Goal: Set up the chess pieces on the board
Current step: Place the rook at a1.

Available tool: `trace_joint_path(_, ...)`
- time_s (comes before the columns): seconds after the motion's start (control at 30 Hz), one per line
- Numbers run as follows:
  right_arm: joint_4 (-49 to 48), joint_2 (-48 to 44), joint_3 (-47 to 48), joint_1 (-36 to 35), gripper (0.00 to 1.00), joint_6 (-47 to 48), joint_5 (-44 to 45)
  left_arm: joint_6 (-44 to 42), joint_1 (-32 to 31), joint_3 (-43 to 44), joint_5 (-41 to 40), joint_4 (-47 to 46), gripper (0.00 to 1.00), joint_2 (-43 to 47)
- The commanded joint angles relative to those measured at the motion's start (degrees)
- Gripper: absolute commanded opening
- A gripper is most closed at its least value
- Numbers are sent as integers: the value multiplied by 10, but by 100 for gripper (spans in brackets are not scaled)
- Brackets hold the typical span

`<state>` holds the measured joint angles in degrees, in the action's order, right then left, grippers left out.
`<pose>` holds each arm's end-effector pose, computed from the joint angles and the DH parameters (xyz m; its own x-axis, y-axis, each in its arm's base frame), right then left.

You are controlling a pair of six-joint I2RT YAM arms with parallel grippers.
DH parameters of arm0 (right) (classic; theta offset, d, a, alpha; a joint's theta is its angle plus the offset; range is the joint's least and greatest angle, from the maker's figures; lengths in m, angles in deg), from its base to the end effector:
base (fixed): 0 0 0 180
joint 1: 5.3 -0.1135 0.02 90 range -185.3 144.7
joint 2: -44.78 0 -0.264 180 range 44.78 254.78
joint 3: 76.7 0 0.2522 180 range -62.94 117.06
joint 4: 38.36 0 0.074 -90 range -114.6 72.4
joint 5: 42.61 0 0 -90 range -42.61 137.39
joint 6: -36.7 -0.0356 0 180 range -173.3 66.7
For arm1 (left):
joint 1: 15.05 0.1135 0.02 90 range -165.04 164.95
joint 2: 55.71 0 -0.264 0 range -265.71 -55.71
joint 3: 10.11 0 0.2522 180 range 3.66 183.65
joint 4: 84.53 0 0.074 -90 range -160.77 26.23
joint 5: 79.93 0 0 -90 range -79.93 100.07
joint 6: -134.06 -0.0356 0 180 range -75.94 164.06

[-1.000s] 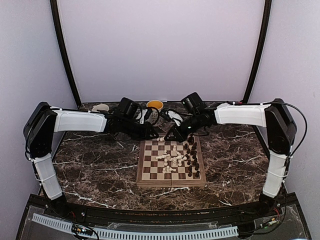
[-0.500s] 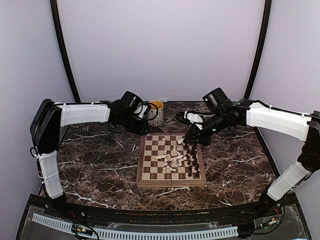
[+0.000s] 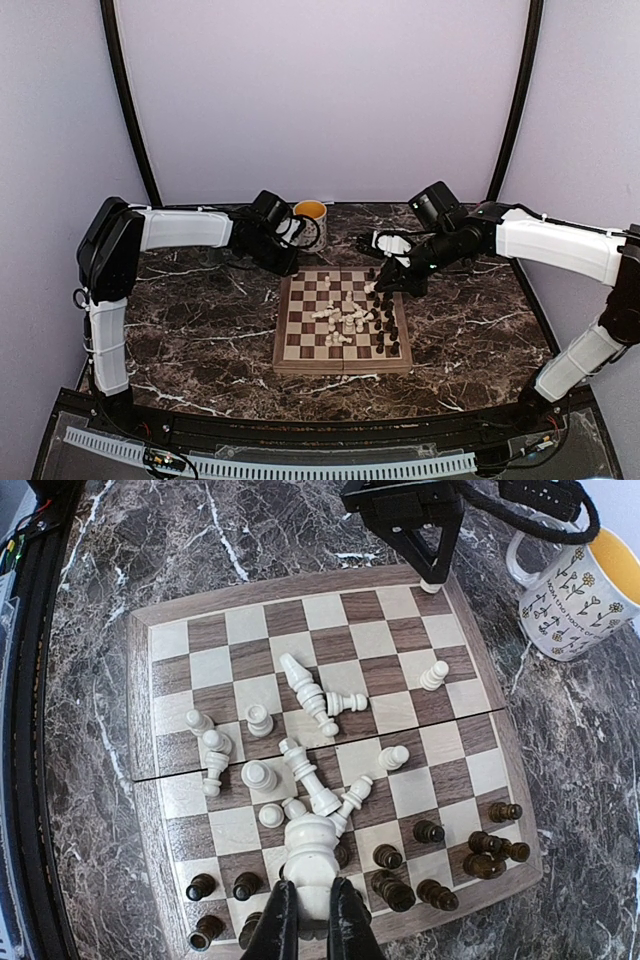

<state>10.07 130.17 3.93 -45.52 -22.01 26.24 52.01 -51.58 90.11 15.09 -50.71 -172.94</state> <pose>0.2317 0.2128 0.2699 -0.1239 -0.7391 -0.6620 -0.9732 0.2208 -0.0643 0.3606 -0.2710 0.1896 -0.7051 0.3509 -0.6162 0.5451 0.8240 -0.1545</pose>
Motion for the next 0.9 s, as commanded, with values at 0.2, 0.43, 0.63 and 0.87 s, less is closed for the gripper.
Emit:
trace_joint_path(0.2,-10,-1,-4,2,1,8,-1,1,-1,6,19,-13,7,-8)
trace_joint_path(0.43,-12,2,-21,2,2,7,-9,7,-2,1,31,-18,13,-11)
trace_joint_path(0.63,-12,7,-21,1,2,6,-13,10,-2,1,33,-17,20,-14)
trace_joint_path(0.87,-3,11,-13,1,2,8,-7,18,-2,0,32,13,46,12)
